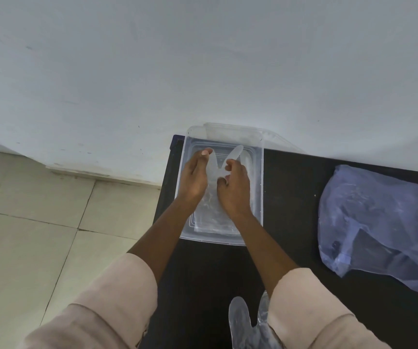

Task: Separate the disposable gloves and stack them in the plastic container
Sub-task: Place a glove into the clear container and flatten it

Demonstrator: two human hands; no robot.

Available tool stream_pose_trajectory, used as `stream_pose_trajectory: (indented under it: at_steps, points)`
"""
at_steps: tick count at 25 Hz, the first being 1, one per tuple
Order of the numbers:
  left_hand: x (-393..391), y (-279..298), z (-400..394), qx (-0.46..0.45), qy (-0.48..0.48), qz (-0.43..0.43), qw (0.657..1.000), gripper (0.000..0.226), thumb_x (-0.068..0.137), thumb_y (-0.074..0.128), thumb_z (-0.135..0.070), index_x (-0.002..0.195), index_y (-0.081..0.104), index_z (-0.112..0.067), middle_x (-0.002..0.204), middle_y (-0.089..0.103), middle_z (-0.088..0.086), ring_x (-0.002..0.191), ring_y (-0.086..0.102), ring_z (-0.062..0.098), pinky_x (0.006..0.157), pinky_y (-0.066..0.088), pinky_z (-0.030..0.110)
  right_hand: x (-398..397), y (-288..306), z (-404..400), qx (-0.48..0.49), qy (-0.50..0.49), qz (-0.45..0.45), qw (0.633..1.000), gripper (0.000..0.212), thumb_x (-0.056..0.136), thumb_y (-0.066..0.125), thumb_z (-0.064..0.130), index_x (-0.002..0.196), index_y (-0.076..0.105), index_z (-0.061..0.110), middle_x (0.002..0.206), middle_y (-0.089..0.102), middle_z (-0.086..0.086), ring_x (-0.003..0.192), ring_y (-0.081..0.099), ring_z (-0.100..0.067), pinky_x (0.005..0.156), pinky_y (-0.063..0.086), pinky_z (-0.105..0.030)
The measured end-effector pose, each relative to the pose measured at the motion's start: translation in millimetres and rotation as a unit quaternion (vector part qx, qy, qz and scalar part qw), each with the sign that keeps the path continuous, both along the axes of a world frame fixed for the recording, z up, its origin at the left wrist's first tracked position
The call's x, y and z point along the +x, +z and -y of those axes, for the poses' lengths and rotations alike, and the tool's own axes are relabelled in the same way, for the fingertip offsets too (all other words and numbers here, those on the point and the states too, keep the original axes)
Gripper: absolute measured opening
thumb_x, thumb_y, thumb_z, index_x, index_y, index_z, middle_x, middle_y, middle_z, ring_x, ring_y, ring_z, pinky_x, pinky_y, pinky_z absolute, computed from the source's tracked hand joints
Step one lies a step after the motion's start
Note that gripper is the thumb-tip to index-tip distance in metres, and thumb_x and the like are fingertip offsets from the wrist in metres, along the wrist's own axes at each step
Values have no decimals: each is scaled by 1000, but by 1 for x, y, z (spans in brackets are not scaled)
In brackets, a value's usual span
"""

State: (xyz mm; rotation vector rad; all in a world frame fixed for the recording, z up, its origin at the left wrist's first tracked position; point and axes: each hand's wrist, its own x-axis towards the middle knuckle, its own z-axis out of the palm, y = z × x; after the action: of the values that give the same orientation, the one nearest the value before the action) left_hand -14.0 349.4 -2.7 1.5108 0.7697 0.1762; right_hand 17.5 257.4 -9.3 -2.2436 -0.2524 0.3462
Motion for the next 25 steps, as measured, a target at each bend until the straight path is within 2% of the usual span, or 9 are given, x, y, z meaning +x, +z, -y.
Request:
stream_pose_trajectory:
  at_steps: [3,7,9,11,13,14,19,22,25]
  points:
    - [2,10,-3,-2,4,-7,1000,37,104,34,-34,125,61,-20,119,60,-5,91,58,-1,58,48,5,22,-3,-7,-59,36,-43,997,48,91,51,5,137,38,4,135,48,-19,117,54,-34,89,45,-35]
    - [4,8,-5,-8,-7,-15,1000,39,104,34,-34,128,60,-19,127,59,0,93,56,1,50,45,2,38,-4,-4,-94,71,-98,988,57,94,48,8,147,26,6,149,40,-17,132,44,-35,104,39,-40]
    - [6,5,-6,-12,-12,-20,1000,40,104,33,-35,129,58,-18,131,58,1,104,56,8,56,48,6,33,0,0,-71,64,-82,992,56,94,47,7,147,27,8,152,37,-13,135,42,-31,106,36,-35]
    - [8,1,-6,-13,-17,-17,1000,41,104,33,-37,130,59,-19,134,59,2,117,55,16,77,53,21,21,4,3,-40,41,-55,997,52,92,49,4,142,35,9,146,43,-13,129,47,-29,97,38,-27]
    - [9,-4,-3,-18,-27,-17,999,41,103,33,-39,128,60,-20,133,60,4,122,55,19,100,48,40,6,5,3,-33,33,-64,997,49,92,50,4,139,37,9,141,45,-14,123,51,-29,93,41,-28]
    - [10,-5,-1,-25,-34,-22,999,40,103,33,-38,127,60,-20,132,60,5,122,55,19,105,44,44,1,4,3,-36,34,-78,996,49,92,50,5,140,36,8,141,45,-15,123,51,-29,95,42,-30]
    - [6,-17,6,-37,-79,-59,994,43,100,32,-46,125,62,-26,132,61,3,120,57,17,109,41,48,-6,-7,5,-50,16,-96,994,61,92,49,7,147,23,9,156,21,-18,141,29,-35,112,35,-48]
    - [3,-22,7,-32,-107,-70,991,44,101,30,-46,128,60,-28,137,58,3,126,52,17,112,38,47,-6,-8,9,-74,12,-69,995,67,94,49,9,151,14,11,162,2,-14,149,8,-32,115,29,-50]
    - [4,-22,8,-35,-114,-64,991,41,98,30,-51,122,60,-36,136,59,1,126,52,17,111,39,46,-7,-7,10,-43,-16,-55,997,70,94,49,9,152,10,12,163,-4,-12,150,5,-29,115,28,-48]
